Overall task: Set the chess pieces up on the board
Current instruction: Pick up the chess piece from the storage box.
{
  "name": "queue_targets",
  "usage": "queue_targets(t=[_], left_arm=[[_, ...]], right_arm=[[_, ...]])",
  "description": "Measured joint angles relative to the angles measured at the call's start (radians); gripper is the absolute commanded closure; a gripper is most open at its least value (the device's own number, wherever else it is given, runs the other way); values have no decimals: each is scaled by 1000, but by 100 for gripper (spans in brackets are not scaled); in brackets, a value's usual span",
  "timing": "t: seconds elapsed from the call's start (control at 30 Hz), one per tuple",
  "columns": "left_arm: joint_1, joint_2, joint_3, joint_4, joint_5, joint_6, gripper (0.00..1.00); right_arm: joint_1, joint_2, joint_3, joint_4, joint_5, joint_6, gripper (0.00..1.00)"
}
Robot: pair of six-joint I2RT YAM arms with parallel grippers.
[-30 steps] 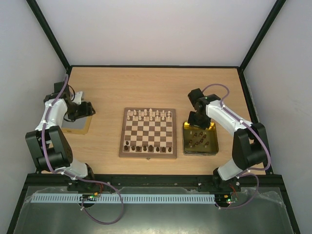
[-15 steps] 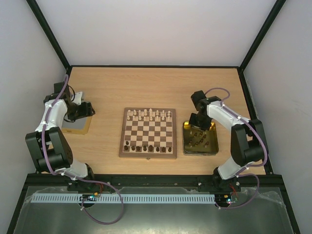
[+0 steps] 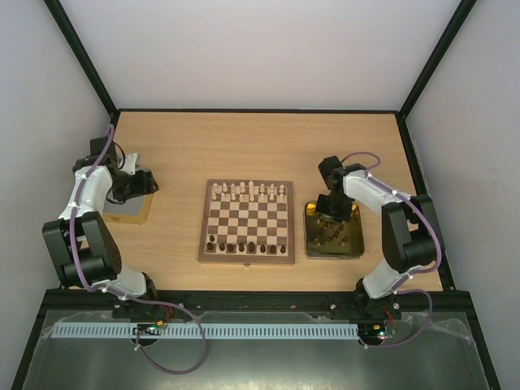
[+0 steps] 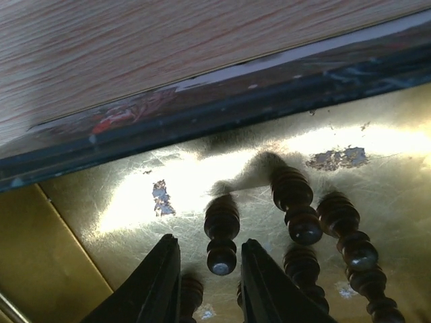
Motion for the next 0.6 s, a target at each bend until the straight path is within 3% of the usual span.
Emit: queue_targets(t=[0.17,0.43,0.6], left_arm=[[0,0,0,0,0,0,26],[0,0,0,1,0,0,26],[0,0,0,2,0,0,26]], right_arm=[[-5,24,0,7,0,-6,79],[-6,44,0,11,5,-13,93],[-6,44,1,4,14,-15,96]])
